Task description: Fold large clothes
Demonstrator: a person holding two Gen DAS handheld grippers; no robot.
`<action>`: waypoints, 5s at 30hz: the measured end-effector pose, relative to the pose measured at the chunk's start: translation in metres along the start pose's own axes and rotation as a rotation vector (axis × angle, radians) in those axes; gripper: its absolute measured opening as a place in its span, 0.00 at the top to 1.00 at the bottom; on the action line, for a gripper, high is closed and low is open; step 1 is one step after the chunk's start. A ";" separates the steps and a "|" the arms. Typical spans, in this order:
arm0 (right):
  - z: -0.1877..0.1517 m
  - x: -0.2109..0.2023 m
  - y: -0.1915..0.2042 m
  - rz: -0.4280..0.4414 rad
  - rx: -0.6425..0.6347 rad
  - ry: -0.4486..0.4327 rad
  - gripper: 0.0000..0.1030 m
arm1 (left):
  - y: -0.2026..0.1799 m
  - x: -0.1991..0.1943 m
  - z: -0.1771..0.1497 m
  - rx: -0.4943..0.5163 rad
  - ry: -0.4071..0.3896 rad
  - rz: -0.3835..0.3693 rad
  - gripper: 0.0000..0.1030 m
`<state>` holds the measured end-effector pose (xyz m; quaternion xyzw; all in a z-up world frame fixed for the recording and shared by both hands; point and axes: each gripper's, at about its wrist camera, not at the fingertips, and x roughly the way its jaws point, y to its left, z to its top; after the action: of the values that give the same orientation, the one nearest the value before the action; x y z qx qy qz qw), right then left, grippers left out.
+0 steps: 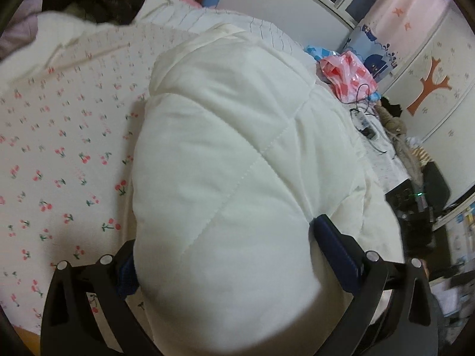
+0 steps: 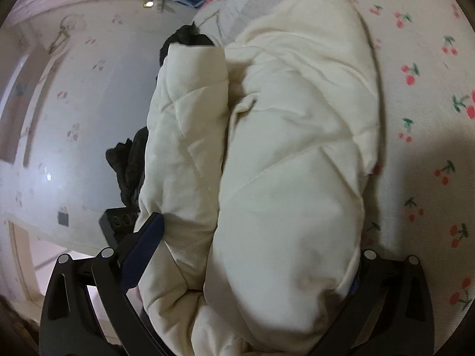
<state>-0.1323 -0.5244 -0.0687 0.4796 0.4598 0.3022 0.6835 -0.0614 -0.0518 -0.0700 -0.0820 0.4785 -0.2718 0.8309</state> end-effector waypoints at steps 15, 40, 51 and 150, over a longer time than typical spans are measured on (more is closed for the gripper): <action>-0.010 0.018 0.056 -0.299 -0.307 0.018 0.06 | -0.014 -0.020 -0.007 0.183 -0.074 0.124 0.06; 0.025 0.058 0.069 -0.024 -0.180 0.026 0.06 | 0.000 -0.063 0.005 0.228 -0.251 0.061 0.18; 0.024 0.125 0.060 -0.199 -0.246 0.100 0.06 | 0.084 -0.054 0.001 0.023 -0.077 0.157 0.07; -0.143 0.104 0.235 -0.882 -0.705 -0.129 0.06 | 0.013 -0.170 -0.052 0.113 -0.133 0.486 0.07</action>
<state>-0.2157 -0.2980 0.0983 0.0025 0.4451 0.0936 0.8906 -0.1672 0.0561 0.0248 0.0642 0.4125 -0.0843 0.9048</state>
